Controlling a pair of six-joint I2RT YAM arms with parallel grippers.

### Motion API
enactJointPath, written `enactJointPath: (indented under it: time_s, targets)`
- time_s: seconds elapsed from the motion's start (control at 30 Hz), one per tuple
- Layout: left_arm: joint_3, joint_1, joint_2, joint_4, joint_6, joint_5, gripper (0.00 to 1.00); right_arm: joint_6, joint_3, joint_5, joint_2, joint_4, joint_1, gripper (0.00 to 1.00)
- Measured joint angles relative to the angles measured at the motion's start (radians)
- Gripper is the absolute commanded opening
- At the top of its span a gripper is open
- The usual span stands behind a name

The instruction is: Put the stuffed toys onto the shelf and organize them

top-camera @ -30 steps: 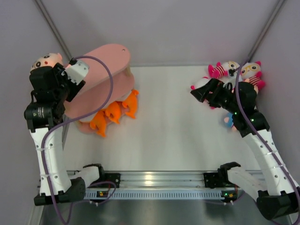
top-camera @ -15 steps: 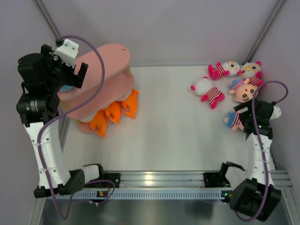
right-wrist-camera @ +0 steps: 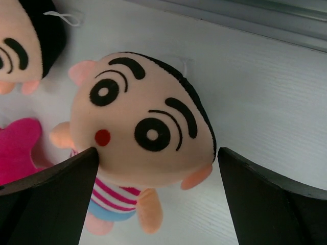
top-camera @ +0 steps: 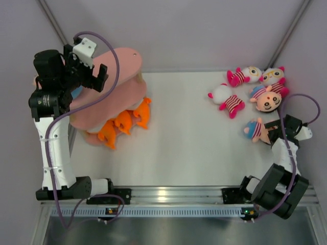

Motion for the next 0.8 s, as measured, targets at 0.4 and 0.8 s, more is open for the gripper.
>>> enactJointPath:
  time_s: [0.4, 0.8]
  targets:
    - [-0.060, -0.130, -0.015, 0.003, 0.005, 0.028, 0.93, -0.112, 0.021, -0.092, 0.175, 0.135, -0.001, 0.00]
    - [-0.489, -0.494, -0.161, -0.061, 0.163, -0.085, 0.92, -0.286, 0.323, -0.164, -0.018, -0.093, 0.064, 0.00]
